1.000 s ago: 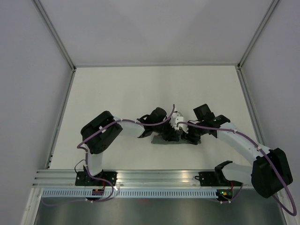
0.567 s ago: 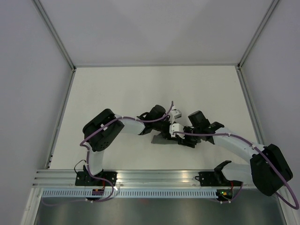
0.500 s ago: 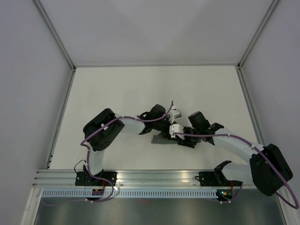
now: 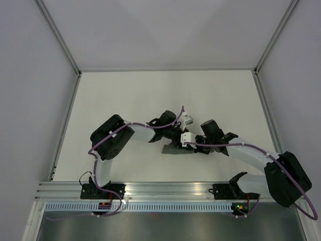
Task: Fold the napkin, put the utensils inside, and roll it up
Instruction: Roll the napkin with the utensil
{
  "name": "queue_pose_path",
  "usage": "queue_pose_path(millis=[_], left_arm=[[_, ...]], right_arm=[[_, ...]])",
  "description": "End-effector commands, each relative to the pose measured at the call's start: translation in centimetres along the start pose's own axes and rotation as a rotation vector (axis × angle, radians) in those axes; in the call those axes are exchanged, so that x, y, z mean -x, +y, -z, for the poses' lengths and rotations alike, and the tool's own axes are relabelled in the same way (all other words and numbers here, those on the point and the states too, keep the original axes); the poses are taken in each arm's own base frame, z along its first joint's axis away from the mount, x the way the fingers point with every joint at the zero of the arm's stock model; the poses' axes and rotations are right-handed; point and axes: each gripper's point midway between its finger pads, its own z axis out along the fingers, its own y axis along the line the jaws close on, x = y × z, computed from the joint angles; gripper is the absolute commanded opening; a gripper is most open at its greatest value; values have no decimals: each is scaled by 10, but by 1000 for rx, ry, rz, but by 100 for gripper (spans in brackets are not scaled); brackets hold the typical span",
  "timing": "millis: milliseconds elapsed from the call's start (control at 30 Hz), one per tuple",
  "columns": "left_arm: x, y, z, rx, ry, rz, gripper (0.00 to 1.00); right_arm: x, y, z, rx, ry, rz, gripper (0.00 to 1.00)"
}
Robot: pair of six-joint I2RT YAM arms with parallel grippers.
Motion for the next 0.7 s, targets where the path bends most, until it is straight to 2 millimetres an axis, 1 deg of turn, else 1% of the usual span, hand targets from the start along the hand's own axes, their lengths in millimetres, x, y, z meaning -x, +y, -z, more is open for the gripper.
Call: queue_pose_path(millis=[0,133,167,233,267,333,367,400,467,500,533,567,633,667], left_arm=[[-97,25,11,106,251,248,21],[-91,26,14,110,224,252,26],[-86,28,16,113,206,249,28],[-85,28,19,112,192,258,31],[-79,28,21,109,166,250,32],[-76,28,24,108,148,265,36],[-71,30,26,107,124,267,36],[-72,30,27,110,120,273,38],[-63,31,31,111,87,266,39],[-64,30,32,110,84,268,40],[-61,30,33,108,72,264,41],[-53,29,35,108,48,248,42],[-48,28,37,113,26,235,44],[-46,27,38,114,19,232,45]], right_arm=[[-19,7,-6,13,62,-11,20],[-23,13,-9,70,93,-30,12],[-22,12,-9,75,95,-34,11],[-25,16,-11,109,111,-51,10],[-23,16,-10,118,115,-55,10],[-22,15,-11,139,117,-71,10],[-23,18,-11,158,124,-80,9],[-22,18,-11,170,120,-91,9],[-22,19,-11,198,127,-108,8],[-22,18,-11,207,128,-117,8],[-21,17,-12,222,126,-123,8],[-22,19,-12,239,134,-133,8],[-20,16,-13,261,132,-144,7],[-23,19,-12,284,146,-157,7]])
